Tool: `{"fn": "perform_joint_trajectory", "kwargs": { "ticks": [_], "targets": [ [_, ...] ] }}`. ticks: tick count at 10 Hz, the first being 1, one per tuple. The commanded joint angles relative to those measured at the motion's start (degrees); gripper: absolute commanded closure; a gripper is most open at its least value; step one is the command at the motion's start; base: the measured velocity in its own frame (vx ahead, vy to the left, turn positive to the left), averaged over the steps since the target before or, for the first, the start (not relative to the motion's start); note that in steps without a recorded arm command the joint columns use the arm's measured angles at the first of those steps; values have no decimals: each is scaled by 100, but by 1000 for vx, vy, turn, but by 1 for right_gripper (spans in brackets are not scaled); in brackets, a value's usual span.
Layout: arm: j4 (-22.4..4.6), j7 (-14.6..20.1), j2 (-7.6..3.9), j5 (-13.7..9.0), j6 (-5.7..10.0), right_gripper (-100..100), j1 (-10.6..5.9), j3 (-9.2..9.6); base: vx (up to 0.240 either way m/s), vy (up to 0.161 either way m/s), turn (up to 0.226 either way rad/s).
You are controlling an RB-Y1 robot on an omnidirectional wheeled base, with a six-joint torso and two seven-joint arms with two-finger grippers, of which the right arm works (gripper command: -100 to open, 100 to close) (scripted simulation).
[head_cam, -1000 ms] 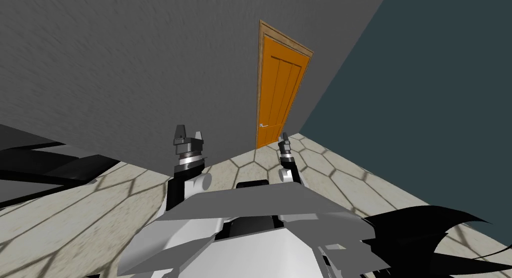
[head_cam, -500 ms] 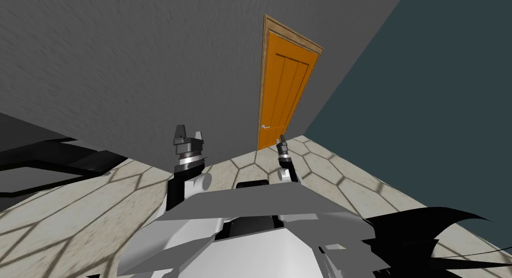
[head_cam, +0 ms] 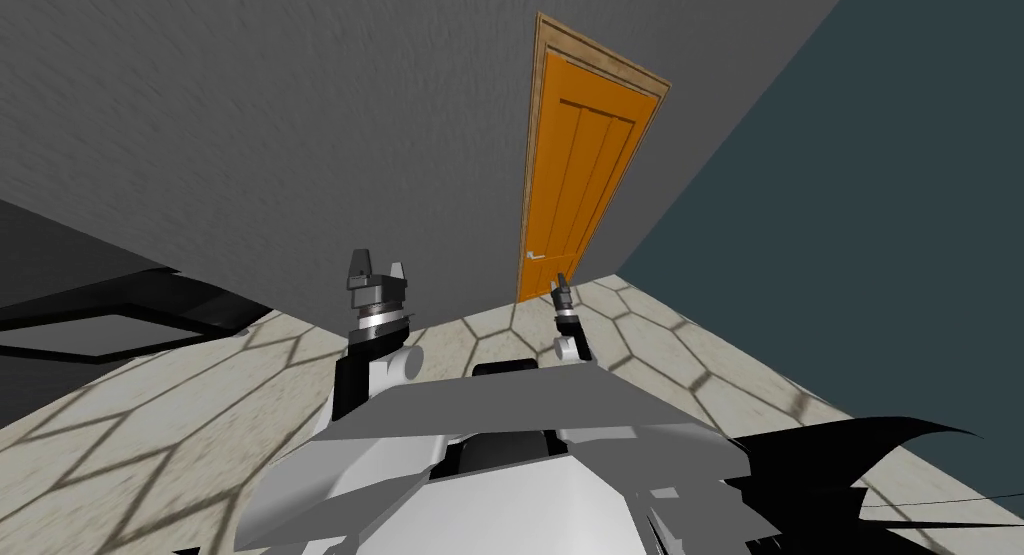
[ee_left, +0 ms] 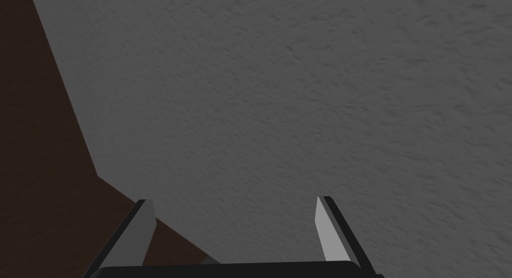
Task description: Pull the door open
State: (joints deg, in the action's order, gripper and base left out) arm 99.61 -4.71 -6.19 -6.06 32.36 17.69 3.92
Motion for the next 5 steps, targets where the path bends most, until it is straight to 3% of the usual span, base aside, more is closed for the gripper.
{"fn": "perform_joint_trajectory", "kwargs": {
  "ticks": [1, 3, 5],
  "targets": [
    [-272, 9, -25, -52, 88, -100, -80, 13, 47, -39, 58],
    [-455, 21, -52, -101, 131, -100, -145, 19, 61, -46, 92],
    [-827, 44, -105, -200, 217, -100, -278, 30, 54, -48, 105]
  ]
}}
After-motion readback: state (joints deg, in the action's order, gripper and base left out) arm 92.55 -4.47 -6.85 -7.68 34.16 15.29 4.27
